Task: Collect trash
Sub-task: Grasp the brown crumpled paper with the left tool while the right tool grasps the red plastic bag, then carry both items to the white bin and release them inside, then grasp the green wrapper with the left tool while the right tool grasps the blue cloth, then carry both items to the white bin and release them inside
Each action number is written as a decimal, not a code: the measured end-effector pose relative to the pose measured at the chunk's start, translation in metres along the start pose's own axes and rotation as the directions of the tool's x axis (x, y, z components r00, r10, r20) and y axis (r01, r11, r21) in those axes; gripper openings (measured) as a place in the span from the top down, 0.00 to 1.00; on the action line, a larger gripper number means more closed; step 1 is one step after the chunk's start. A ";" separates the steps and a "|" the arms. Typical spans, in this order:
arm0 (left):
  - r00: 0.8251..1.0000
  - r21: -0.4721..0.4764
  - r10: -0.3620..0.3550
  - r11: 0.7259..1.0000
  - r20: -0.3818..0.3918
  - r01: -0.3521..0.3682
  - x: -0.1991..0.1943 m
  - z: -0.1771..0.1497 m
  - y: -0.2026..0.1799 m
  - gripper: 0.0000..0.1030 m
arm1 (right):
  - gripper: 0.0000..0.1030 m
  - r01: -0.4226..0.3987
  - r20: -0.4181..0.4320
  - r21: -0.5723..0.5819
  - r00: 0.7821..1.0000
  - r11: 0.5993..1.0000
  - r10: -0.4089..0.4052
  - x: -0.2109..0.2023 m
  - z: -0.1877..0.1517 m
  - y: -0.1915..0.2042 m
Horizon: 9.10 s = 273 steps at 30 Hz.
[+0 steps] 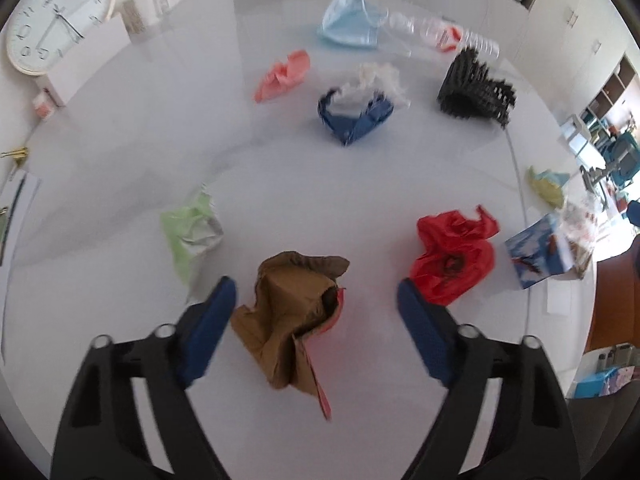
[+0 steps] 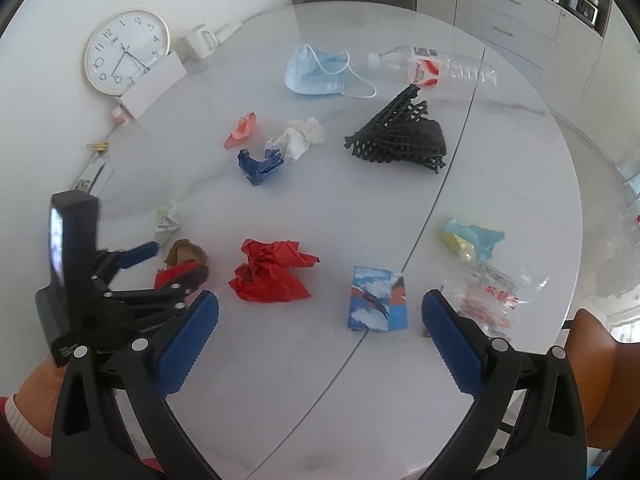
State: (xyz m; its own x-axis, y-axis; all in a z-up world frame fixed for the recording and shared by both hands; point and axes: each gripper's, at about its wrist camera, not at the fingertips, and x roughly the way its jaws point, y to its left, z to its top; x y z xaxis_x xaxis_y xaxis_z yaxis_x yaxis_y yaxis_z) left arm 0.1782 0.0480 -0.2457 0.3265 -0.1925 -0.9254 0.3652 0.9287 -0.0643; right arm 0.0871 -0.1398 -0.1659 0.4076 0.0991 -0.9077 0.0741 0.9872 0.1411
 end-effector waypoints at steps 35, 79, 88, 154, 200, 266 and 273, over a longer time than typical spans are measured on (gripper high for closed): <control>0.996 -0.030 0.077 0.997 0.043 -0.076 -0.050 -0.022 0.038 0.54 | 0.47 -0.071 -0.137 -0.012 0.988 0.997 0.069 0.103 0.014 0.050; 0.985 0.319 -0.128 0.935 -0.114 0.158 -0.103 -0.213 -0.288 0.20 | 0.46 0.052 -0.102 0.056 0.994 0.997 -0.046 -0.101 -0.277 -0.152; 0.992 0.284 -0.090 0.952 -0.093 0.113 -0.109 -0.201 -0.277 0.20 | 0.46 0.032 -0.089 0.049 0.996 0.998 -0.027 -0.102 -0.271 -0.153; 0.996 0.096 -0.068 0.993 0.053 0.063 0.015 0.025 0.070 0.49 | 0.02 0.098 0.010 0.142 0.995 0.985 -0.100 0.036 0.000 -0.016; 0.986 0.022 -0.140 0.990 0.095 0.139 -0.018 0.025 0.096 0.71 | 0.67 0.062 0.046 0.170 0.996 0.983 -0.071 0.123 0.086 0.073; 0.971 0.486 -0.188 0.841 -0.148 0.237 -0.143 -0.210 -0.279 0.31 | 0.32 0.059 -0.067 -0.004 0.996 0.998 -0.060 -0.097 -0.282 -0.129; 0.977 0.438 -0.178 0.873 -0.120 0.212 -0.147 -0.198 -0.266 0.20 | 0.14 0.079 -0.032 -0.004 0.996 0.997 -0.079 -0.106 -0.270 -0.127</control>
State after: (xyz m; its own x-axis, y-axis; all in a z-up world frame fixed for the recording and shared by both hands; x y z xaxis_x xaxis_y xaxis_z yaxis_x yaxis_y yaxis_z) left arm -0.1398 -0.1078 -0.1664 0.1499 -0.3150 -0.9372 0.7703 0.6314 -0.0890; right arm -0.2114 -0.2422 -0.1940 0.3709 0.0245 -0.9284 0.1029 0.9924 0.0673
